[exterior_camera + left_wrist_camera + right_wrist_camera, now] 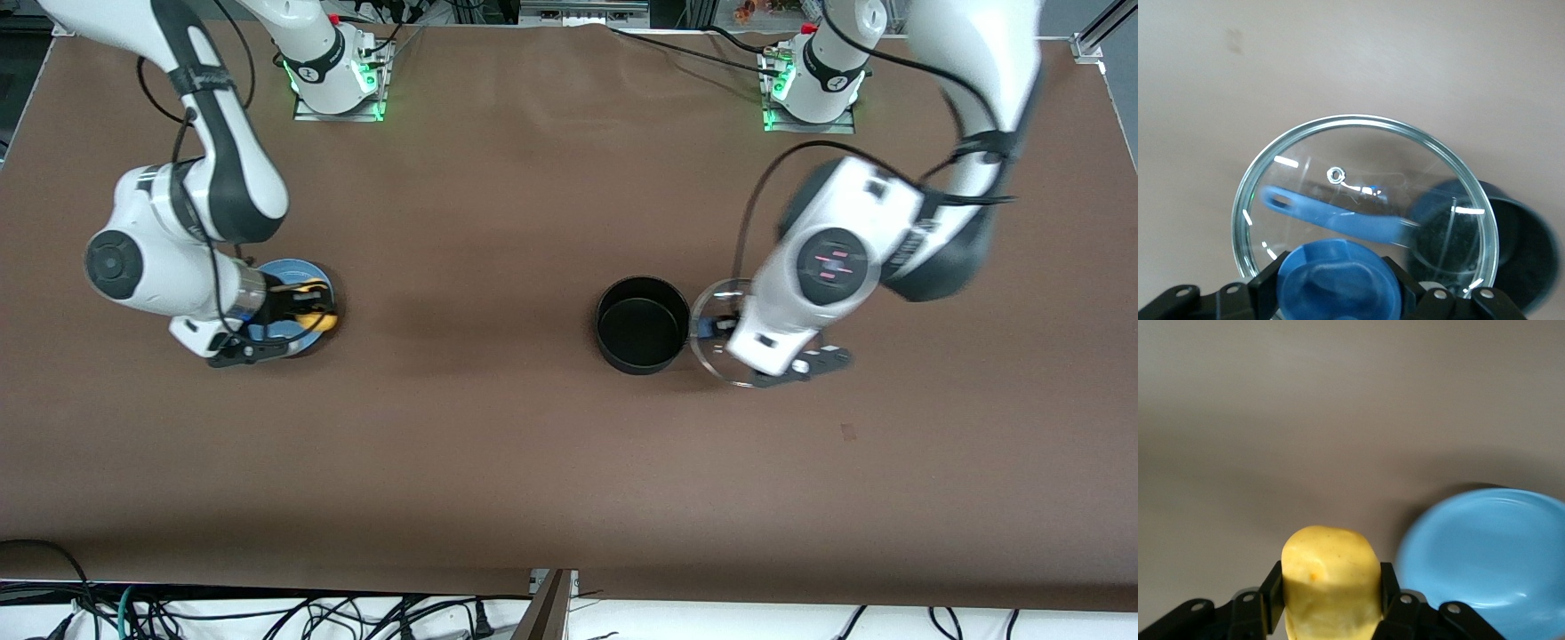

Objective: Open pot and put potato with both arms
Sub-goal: 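Lift the lid off with the left gripper while the right gripper carries the potato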

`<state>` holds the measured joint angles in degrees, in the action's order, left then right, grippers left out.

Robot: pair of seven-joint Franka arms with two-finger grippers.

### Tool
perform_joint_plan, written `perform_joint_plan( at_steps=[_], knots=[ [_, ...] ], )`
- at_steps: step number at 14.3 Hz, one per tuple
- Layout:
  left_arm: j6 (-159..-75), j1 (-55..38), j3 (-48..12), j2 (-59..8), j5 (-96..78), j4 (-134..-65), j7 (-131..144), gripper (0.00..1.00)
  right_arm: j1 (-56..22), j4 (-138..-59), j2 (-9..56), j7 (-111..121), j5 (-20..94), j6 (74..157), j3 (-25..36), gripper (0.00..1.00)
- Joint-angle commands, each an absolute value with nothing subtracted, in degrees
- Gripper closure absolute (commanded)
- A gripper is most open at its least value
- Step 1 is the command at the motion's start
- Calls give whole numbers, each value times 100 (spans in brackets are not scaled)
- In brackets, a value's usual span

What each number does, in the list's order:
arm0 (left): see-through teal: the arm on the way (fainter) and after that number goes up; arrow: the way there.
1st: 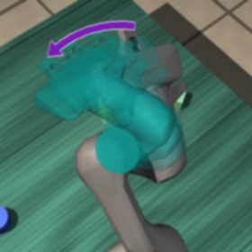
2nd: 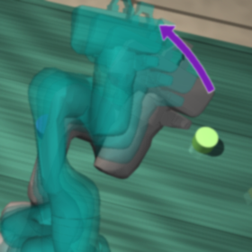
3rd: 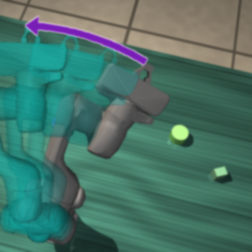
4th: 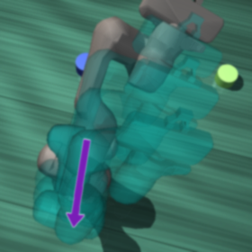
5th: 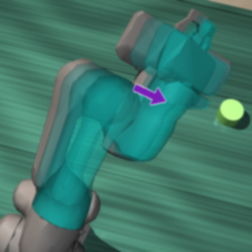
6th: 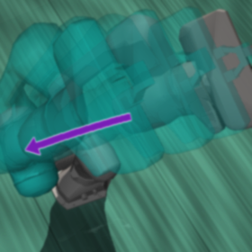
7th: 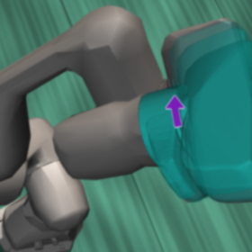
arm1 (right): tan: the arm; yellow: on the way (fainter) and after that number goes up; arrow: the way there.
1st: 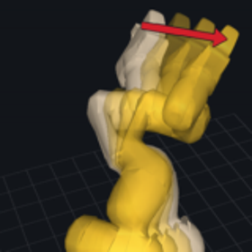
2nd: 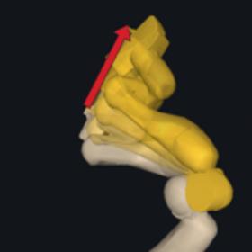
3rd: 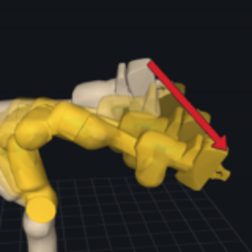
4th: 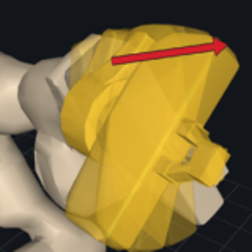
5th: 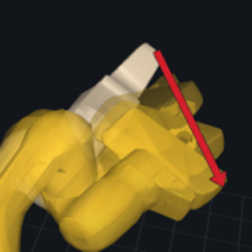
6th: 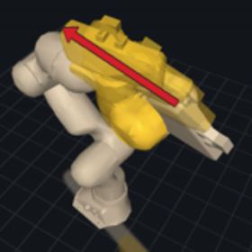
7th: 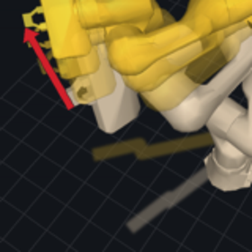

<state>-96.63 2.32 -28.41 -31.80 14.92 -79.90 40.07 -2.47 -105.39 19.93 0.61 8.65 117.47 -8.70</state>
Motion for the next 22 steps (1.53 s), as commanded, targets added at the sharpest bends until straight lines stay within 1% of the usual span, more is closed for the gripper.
perform_joint_plan(
  at_steps=[1, 3, 5, 6, 8, 9, 10, 13, 15, 16, 17, 18, 19, 20, 21, 22],
  knots=[
    [-9606, 921, -2874, -2944, 1397, -8226, 2773, 41, -779, -9908, 2292, -1505, 976, 11689, -1177, 83],
    [-9737, 1343, -2848, -2944, 1546, -8480, 2016, 40, -1482, -9101, 2748, -2596, 967, 11786, -1178, 83],
    [-10096, 1756, -2874, -2883, 1836, -8875, 1549, 39, -2019, -8205, 3337, -3634, 941, 11804, -1178, 83],
    [-10490, 1949, -2874, -2787, 1872, -9242, 1355, 39, -2274, -7800, 3618, -4091, 914, 11865, -1169, 83],
    [-11735, 2423, -2865, -2428, 1924, -10382, 1021, 39, -2714, -7218, 4111, -4848, 896, 12285, -1151, 83],
    [-12290, 2661, -2865, -2313, 2038, -10850, 924, 39, -2881, -7085, 4296, -5121, 896, 12618, -1151, 83],
    [-12609, 2802, -2865, -2285, 2213, -11168, 871, 39, -3048, -7014, 4454, -5281, 896, 13021, -1143, 83],
    [-13383, 3110, -2865, -2303, 2785, -11863, 879, 39, -3462, -6987, 4833, -5693, 896, 14155, -1125, 83],
    [-13710, 3181, -2848, -2320, 3136, -12180, 966, 39, -3620, -6987, 5026, -5941, 905, 14737, -1134, 82],
    [-13711, 3182, -2848, -2320, 3251, -12243, 1063, 39, -3708, -6987, 5080, -5950, 905, 14835, -1134, 81],
    [-13711, 3182, -2848, -2320, 3426, -12330, 1142, 39, -3752, -6987, 5097, -5959, 905, 14845, -1134, 73],
    [-13711, 3182, -2848, -2338, 3671, -12357, 1247, 38, -3770, -7005, 5115, -5959, 905, 14845, -1134, 61],
    [-13711, 3190, -2848, -2364, 3909, -12375, 1335, 37, -3788, -7014, 5159, -5959, 905, 14836, -1134, 52],
    [-13711, 3182, -2839, -2416, 4050, -12366, 1336, 36, -3823, -7040, 5177, -5959, 905, 14836, -1134, 39],
    [-13711, 3208, -2821, -2434, 4191, -12349, 1336, 34, -3832, -7049, 5185, -5959, 897, 14819, -1134, 18],
    [-13711, 3295, -2804, -2495, 4375, -12323, 1327, 28, -3876, -7049, 5177, -5950, 879, 14792, -1125, 0]
  ],
)
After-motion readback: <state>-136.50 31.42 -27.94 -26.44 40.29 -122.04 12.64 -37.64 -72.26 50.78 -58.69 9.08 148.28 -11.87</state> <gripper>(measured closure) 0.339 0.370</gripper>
